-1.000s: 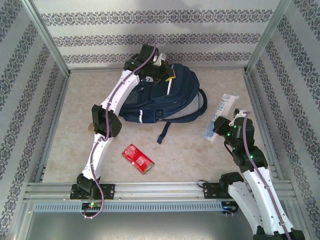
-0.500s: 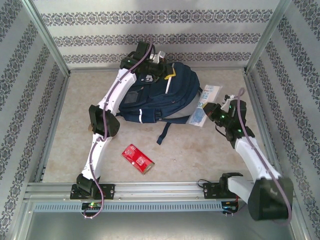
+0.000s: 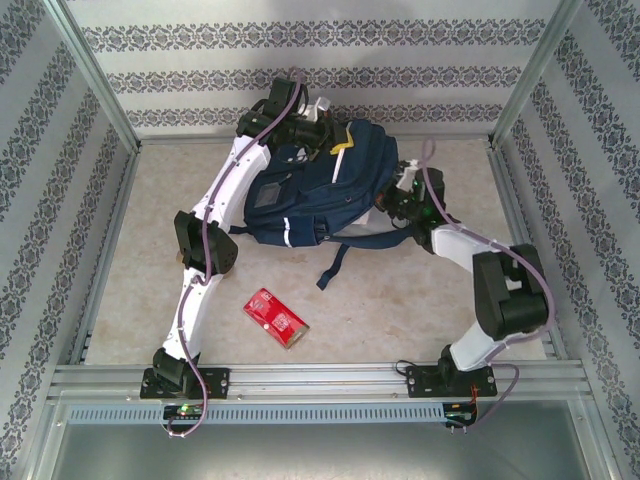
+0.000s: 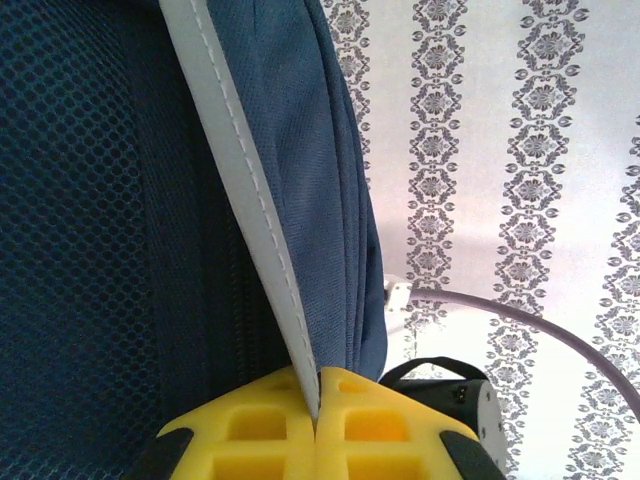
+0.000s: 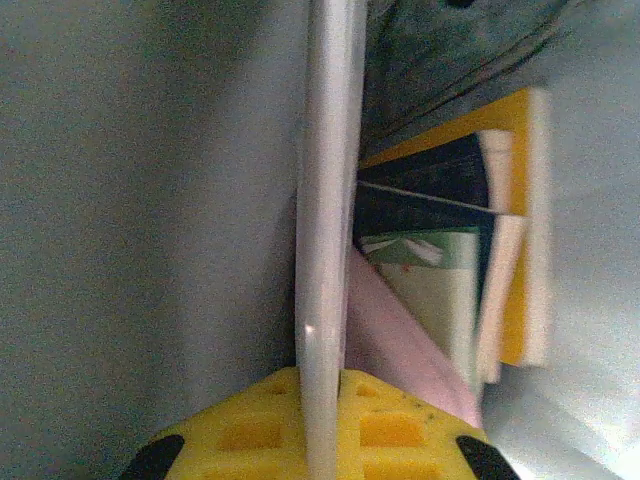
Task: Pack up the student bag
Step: Place the loose stationery in the student bag.
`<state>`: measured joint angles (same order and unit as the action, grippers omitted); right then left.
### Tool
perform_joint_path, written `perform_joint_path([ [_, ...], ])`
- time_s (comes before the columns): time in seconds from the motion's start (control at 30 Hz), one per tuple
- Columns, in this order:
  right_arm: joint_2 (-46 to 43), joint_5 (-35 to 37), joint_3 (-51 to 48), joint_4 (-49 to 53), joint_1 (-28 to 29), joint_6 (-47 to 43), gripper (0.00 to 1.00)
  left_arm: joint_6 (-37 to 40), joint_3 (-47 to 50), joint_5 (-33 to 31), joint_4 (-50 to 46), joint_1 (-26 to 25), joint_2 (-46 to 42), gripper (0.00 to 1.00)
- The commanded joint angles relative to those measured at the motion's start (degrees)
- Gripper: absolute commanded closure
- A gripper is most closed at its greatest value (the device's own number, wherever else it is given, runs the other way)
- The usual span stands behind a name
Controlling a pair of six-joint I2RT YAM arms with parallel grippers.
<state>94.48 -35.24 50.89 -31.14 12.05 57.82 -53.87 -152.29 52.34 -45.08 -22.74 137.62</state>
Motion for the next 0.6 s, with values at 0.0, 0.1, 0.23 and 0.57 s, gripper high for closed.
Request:
perform_joint_path([
  [0.0,4.0,-0.4,6.1,-5.8,3.5,0.4,0.99,-2.1,-3.7,6.6,9.3,-0.3,-7.2,1.00],
  [0.1,8.7,3.9,9.7,-3.5,5.8,-0.1,0.98,-2.5,-3.5,6.8,9.7,-0.2,-7.1,1.00],
  [0.23,15.6,7.1,14.0,-4.2,8.3,2.1,0.97,-3.1,-3.1,6.8,10.6,0.0,-6.9,1.00],
  [0.57,24.0,13.5,22.3,-5.9,12.7,5.1,0.35,-4.3,-2.8,7.3,11.5,1.8,-4.8,1.00],
])
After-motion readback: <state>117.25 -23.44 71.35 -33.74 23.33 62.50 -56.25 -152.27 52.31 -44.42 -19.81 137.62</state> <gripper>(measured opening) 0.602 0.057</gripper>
